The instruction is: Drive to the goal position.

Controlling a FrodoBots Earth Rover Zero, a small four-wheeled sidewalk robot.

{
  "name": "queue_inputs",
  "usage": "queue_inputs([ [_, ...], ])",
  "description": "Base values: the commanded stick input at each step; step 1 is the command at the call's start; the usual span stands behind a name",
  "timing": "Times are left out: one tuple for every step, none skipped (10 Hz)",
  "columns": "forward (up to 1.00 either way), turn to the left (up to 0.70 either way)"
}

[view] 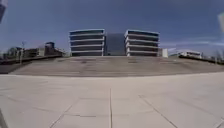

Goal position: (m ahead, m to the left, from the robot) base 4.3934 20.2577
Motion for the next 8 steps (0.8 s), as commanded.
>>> queue_inputs([
  [0.70,-0.04],
  [0.70,-0.05],
  [0.70,-0.05],
  [0.70,-0.05],
  [0.70,-0.05],
  [0.70,-0.05],
  [0.70,-0.05],
  [0.70,-0.05],
])
